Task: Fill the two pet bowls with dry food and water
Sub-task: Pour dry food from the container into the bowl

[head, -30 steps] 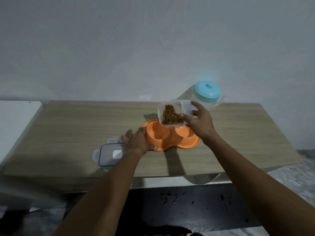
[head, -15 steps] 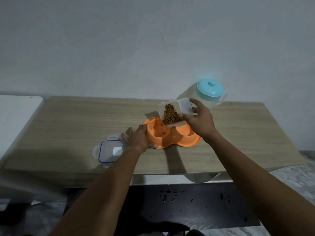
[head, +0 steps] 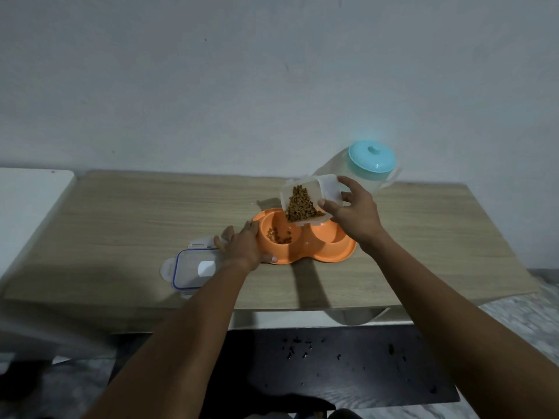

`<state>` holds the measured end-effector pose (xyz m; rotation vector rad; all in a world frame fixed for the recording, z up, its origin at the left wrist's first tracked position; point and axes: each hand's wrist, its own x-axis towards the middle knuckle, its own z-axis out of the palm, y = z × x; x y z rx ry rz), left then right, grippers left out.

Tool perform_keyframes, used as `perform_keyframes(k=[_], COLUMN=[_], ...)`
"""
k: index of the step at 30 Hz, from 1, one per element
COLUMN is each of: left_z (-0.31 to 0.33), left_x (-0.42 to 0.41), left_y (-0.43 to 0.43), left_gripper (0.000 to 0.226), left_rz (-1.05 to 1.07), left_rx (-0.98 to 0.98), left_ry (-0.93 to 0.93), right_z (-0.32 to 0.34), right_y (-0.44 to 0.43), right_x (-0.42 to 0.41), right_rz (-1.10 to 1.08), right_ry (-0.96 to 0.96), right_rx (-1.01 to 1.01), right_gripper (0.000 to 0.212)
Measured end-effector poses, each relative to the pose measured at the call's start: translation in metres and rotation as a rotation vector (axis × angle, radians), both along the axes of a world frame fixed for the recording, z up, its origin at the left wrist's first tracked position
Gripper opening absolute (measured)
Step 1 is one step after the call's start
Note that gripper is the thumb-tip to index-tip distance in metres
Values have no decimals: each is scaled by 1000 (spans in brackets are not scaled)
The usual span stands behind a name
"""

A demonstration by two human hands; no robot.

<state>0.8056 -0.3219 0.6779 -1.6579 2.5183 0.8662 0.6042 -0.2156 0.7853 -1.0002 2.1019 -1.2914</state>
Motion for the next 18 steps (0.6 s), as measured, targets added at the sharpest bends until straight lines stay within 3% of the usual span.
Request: perform_keyframes(k=[9, 18], left_z=[7, 4], left_x=[0, 0], left_y=[3, 1], left_gripper=[106, 107], left_rz=[-12, -20], left_rx=[-8, -9], left_ry=[8, -3], right_z=[-1, 0], right_y=[-2, -4], right_x=[-1, 0], right_rz=[16, -26], right_ry=[52, -31], right_rx=[8, -11], right_gripper=[78, 76])
